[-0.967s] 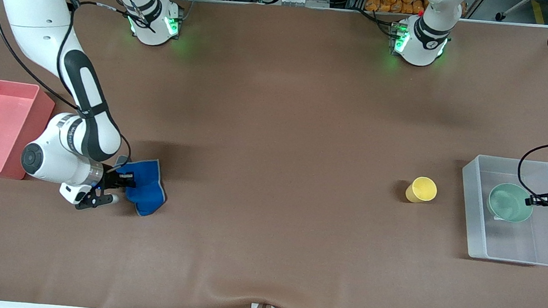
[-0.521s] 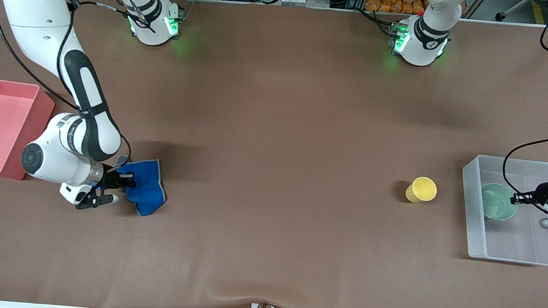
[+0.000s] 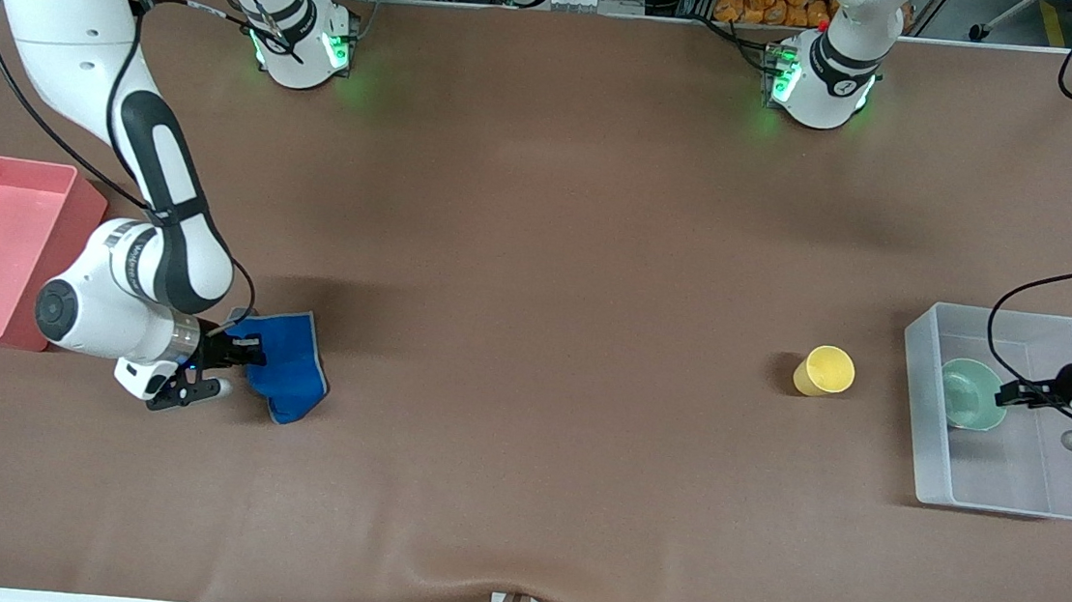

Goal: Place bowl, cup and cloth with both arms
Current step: 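Carry the bowl into the clear bin while the right gripper lifts the cloth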

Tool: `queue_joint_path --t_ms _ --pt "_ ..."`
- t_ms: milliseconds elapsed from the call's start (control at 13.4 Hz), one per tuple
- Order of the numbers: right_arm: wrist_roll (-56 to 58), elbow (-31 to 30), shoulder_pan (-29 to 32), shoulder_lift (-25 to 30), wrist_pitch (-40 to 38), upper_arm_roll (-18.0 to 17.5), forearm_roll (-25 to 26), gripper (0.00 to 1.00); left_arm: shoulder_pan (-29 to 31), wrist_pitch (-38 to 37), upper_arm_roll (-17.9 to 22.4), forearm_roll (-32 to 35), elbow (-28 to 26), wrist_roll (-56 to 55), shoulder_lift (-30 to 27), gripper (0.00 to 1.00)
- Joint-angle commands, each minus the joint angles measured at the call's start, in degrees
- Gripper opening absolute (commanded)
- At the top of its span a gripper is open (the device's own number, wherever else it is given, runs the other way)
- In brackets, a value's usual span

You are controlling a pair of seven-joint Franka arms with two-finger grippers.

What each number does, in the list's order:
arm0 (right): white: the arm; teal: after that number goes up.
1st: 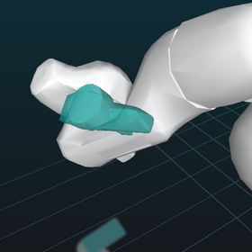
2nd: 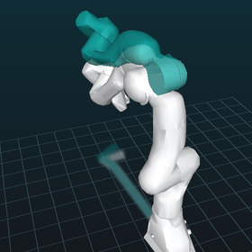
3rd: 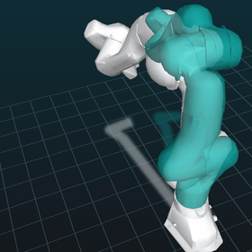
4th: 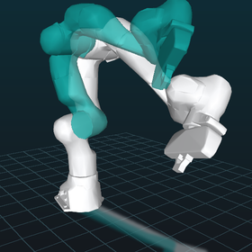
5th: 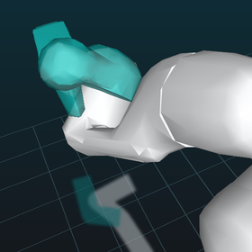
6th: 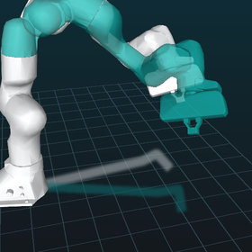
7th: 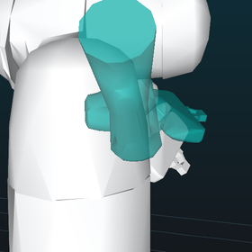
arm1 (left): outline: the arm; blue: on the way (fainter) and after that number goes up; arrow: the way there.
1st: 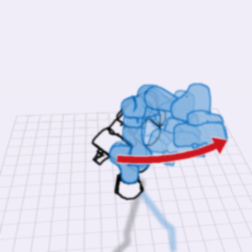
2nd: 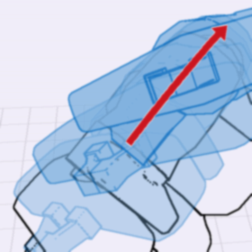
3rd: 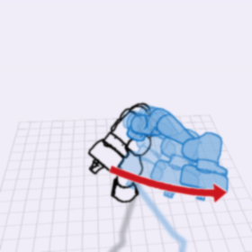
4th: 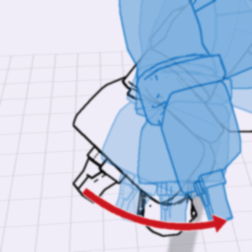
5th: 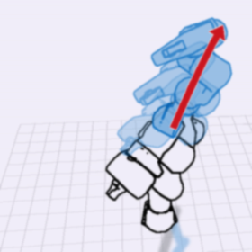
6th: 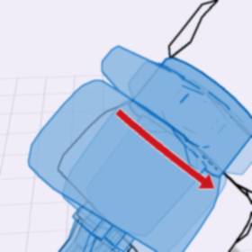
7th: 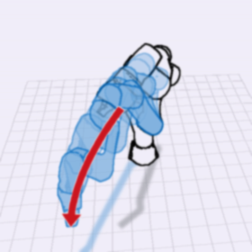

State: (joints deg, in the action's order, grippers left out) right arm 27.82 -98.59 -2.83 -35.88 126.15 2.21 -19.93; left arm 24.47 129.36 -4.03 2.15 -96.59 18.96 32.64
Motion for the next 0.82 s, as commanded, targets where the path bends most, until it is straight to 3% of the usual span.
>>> queue_joint_path --t_ms 0,372,521,744 --pt "0.84 -0.81 0.63 6.86 -6.86 0.07 -0.81 0.00 -3.09 -5.41 0.08 1.63 3.49 -0.23 -4.06 1.00" --pt "0.92 -0.64 4.75 15.29 -19.69 0.60 1.11 0.00 -10.83 -17.63 0.08 1.63 6.85 -7.43 -8.02 1.00" --pt "0.92 1.46 7.21 17.68 -25.66 0.69 3.22 0.00 -15.65 -21.76 -0.44 1.63 6.24 -16.53 -8.99 1.00" --pt "0.92 5.77 11.08 20.05 -36.03 0.69 8.13 0.00 -20.94 -21.43 -0.54 1.63 5.44 -22.29 -7.33 1.00"
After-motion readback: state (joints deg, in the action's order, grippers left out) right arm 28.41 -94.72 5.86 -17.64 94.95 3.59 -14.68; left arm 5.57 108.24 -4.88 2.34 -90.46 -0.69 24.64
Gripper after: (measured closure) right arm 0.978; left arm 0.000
